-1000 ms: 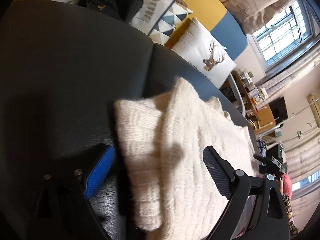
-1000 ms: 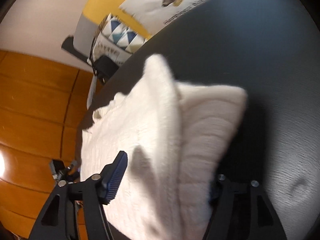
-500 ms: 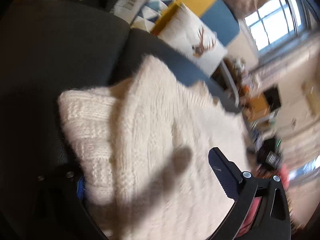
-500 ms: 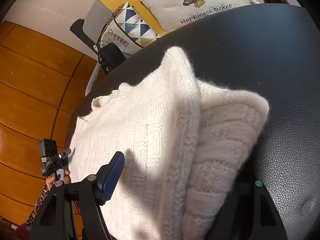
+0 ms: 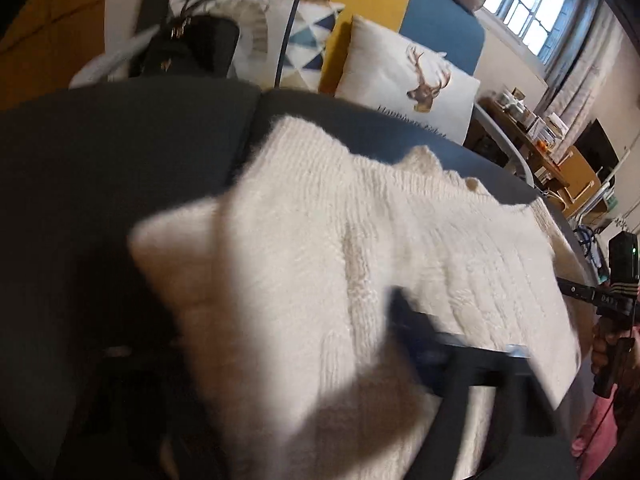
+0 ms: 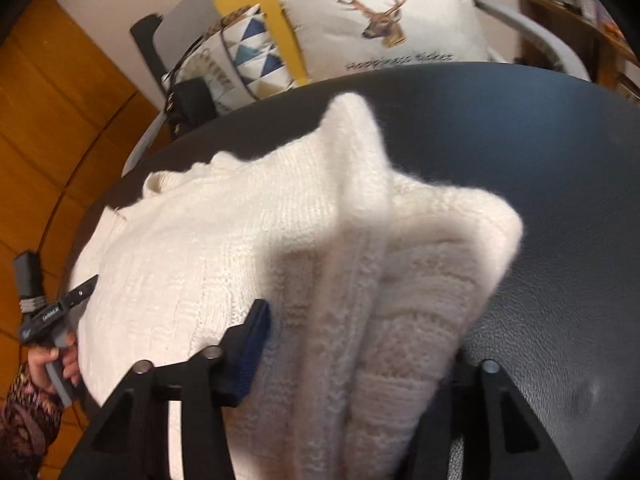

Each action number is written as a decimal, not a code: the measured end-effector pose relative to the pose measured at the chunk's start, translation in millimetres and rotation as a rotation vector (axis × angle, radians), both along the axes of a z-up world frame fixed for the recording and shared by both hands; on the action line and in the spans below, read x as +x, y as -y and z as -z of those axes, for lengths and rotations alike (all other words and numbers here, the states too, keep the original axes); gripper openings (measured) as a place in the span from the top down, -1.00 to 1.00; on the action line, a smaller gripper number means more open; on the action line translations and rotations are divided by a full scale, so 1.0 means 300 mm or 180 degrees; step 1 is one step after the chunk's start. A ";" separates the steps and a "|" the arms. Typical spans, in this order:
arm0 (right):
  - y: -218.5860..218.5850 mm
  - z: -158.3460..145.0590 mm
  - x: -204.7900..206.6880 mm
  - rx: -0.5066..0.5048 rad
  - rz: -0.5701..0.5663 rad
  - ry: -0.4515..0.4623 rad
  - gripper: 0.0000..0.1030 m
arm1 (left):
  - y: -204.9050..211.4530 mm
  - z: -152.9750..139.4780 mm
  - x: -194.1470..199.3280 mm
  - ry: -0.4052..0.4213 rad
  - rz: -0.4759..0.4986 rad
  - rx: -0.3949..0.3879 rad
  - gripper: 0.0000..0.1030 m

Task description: Fold clothes

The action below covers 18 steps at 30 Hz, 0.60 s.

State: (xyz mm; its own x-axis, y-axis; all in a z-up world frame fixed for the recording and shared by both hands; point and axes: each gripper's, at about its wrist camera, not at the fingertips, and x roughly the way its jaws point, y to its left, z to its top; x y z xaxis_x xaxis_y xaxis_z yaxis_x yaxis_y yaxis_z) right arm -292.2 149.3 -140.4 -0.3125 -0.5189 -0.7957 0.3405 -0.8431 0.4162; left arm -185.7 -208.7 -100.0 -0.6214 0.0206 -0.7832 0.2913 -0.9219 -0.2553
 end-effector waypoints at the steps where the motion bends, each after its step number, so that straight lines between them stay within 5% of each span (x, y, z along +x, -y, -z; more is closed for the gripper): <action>1: -0.010 0.003 0.006 -0.0068 0.0070 -0.0001 0.40 | -0.014 -0.004 -0.002 -0.0003 0.0018 -0.0018 0.28; 5: -0.061 0.006 0.036 -0.0358 0.0403 0.0025 0.62 | -0.084 -0.028 0.004 -0.0041 0.0063 -0.0213 0.42; 13: -0.017 -0.185 0.209 -0.0112 0.0405 -0.0734 0.66 | -0.198 -0.143 0.060 -0.0444 0.0114 -0.0419 0.46; 18: -0.002 -0.276 0.285 -0.0354 0.0374 -0.0839 0.66 | -0.273 -0.221 0.111 -0.0653 0.0199 -0.0499 0.46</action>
